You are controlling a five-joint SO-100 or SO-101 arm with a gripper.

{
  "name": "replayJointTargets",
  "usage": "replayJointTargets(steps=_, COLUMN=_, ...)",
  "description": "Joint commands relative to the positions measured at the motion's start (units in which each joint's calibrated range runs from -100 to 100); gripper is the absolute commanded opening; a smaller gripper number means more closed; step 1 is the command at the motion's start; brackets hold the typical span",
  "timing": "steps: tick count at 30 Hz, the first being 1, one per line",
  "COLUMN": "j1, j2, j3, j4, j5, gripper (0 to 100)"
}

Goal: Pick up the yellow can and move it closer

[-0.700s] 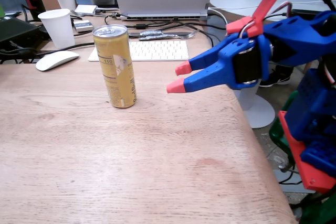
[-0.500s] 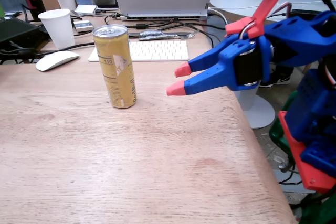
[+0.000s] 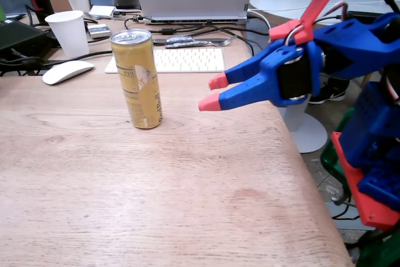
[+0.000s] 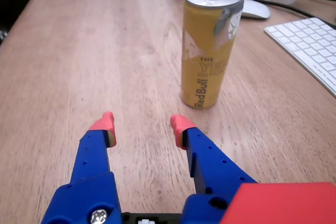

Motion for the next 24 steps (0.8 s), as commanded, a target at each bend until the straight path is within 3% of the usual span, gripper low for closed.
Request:
replayJointTargets(steps=1, j1=-0.3, j2=-0.29, j3=0.52, j4=-0.1, j5=-0.34, gripper=23)
replayJointTargets(steps=5, j1=0.21, j2=1.51, j3=-0.24, j4=-0.1, j5=-0.39, gripper=23)
replayJointTargets(steps=9, j1=2.24, j2=15.4, j3=-5.62, j4=-1.25, j5=-0.63, gripper=23)
replayJointTargets(steps=14, j1=16.96, j2=26.55, j3=-11.84, j4=-2.32, j5=-9.38, gripper=23)
replayJointTargets(steps=17, j1=24.41, j2=33.07, j3=-10.81, j4=-18.33, j5=-9.13, gripper=23)
replayJointTargets(steps=21, j1=24.91, j2=50.39, j3=-10.81, j4=-40.74, j5=-9.04, gripper=23)
replayJointTargets(steps=24, j1=24.07, j2=57.42, j3=-10.71, j4=-51.82, j5=-9.04, gripper=23)
